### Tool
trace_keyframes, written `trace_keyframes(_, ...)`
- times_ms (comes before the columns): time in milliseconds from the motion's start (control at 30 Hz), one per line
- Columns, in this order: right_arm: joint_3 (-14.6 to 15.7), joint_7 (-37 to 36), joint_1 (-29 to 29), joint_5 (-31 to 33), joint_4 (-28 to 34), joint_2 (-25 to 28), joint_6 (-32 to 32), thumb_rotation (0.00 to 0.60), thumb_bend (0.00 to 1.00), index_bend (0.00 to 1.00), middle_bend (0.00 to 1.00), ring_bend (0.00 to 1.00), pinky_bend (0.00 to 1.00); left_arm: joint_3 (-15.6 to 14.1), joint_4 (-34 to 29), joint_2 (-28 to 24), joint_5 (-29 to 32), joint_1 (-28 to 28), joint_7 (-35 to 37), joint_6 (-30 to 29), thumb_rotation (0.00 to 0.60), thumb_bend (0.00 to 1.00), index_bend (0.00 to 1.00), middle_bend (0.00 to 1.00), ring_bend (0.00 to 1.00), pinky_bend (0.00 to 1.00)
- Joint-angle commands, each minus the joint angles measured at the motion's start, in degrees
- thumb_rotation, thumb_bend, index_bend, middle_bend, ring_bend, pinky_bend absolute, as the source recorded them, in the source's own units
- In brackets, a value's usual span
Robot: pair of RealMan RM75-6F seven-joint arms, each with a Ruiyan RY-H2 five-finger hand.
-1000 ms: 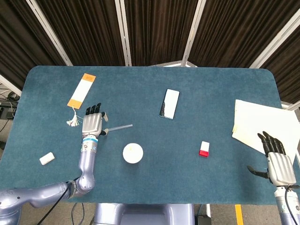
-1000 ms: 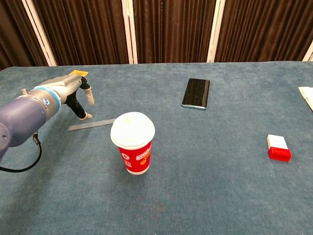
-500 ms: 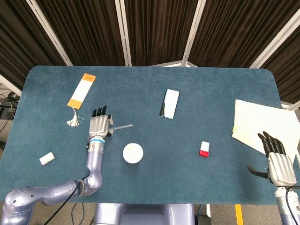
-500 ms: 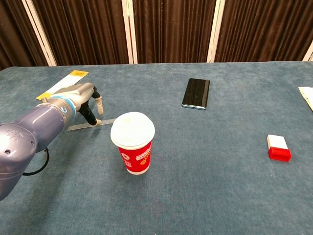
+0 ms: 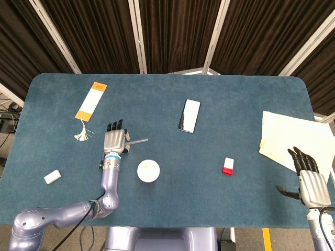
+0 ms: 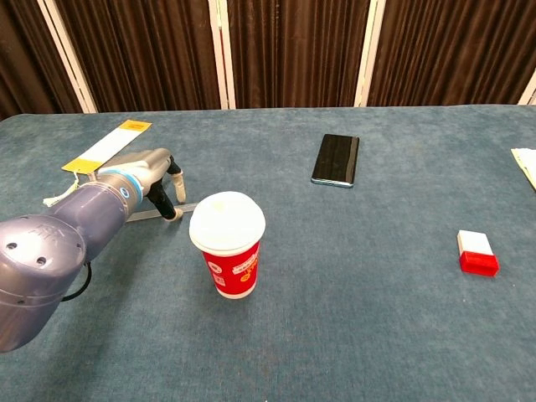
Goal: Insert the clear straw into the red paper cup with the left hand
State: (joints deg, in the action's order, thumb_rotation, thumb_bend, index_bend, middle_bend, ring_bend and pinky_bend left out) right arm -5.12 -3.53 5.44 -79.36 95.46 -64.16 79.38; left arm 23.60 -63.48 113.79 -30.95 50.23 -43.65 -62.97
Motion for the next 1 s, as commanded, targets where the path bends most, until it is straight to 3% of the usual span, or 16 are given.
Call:
trace_keyframes(33,0.0,0.0,0.0,0.0,0.0,0.0,0.0,0.6,0.14,0.01,0.0,0.0,0.0,0.0,0.3,0.3,0.0,0.1,0.0,0.0,0.6,0.37,0.48,0.0,0.0,0.0)
trace_keyframes(333,0.0,0.0,0.0,-0.1,0.1,0.0,0.0,0.6,0.14,0.01,0.0,0.0,0.0,-0.4,0.8,0.7,0.3,0.0,-0.5,0.0,0.6,0.37,0.5,0.0,0.0,0.0)
trace_keyframes(500,0.0,0.0,-0.1,0.1,0.1,0.0,0.0,0.6,0.14,0.01,0.0,0.0,0.0,-0.3,0.4,0.6,0.1,-0.2,-0.4,0.0,0.6,0.45,0.54,0.0,0.0,0.0)
trace_keyframes(700,0.0,0.0,-0.1,0.3,0.3,0.1,0.0,0.6,0.14,0.01,0.0,0.0,0.0,-0.6,-0.7,0.1,0.0,-0.7,-0.3,-0.3,0.6,0.45,0.54,0.0,0.0,0.0)
trace_keyframes(1000,0.0,0.5,-0.2,0.2,0.3,-0.1,0.2,0.6,0.14,0.01,0.0,0.0,0.0,-0.3,-7.5,-3.7,-2.6,-2.8,2.0,-3.1,0.6,0.46,0.54,0.0,0.0,0.0)
